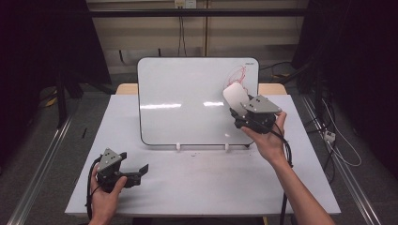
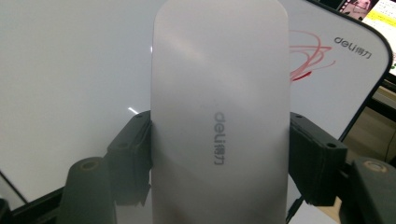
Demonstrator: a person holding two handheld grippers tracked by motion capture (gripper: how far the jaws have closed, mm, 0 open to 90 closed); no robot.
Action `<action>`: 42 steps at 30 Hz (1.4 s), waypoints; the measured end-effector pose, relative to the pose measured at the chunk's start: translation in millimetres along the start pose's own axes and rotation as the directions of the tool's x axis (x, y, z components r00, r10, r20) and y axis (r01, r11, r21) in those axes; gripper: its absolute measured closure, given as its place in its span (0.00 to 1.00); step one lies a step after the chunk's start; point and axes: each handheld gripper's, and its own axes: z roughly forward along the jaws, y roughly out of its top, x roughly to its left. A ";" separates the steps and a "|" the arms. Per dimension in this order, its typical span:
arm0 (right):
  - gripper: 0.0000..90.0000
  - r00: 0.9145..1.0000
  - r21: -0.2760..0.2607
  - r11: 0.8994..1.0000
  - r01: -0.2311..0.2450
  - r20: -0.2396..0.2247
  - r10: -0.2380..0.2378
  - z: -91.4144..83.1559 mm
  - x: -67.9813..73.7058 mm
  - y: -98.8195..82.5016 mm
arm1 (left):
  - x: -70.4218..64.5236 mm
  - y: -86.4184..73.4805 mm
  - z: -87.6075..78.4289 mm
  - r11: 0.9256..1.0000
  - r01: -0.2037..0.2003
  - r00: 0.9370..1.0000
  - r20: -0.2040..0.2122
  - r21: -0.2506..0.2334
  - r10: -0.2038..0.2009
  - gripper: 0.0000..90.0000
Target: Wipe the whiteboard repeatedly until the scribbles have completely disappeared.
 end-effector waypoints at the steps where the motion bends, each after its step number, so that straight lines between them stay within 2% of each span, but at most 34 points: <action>1: 0.35 1.000 0.002 1.000 0.000 0.005 0.000 1.2 -1.6 0.5 | 0.4 -0.1 -0.4 1.000 0.000 1.000 0.001 -0.001 0.000 0.05; 15: 0.35 0.998 0.041 0.999 0.033 0.045 -0.034 23.4 -16.6 10.9 | 0.6 0.3 -0.6 1.000 0.004 1.000 0.008 -0.005 -0.004 0.05; 25: 0.35 0.997 0.080 0.996 0.025 0.077 -0.031 37.8 -26.1 12.1 | 1.7 -0.1 -1.4 1.000 0.004 1.000 0.003 -0.001 -0.004 0.05; 42: 0.35 0.994 0.131 0.990 0.043 0.093 -0.055 52.2 -24.7 13.5 | 1.9 -0.3 -1.4 1.000 0.006 1.000 0.005 0.000 -0.006 0.05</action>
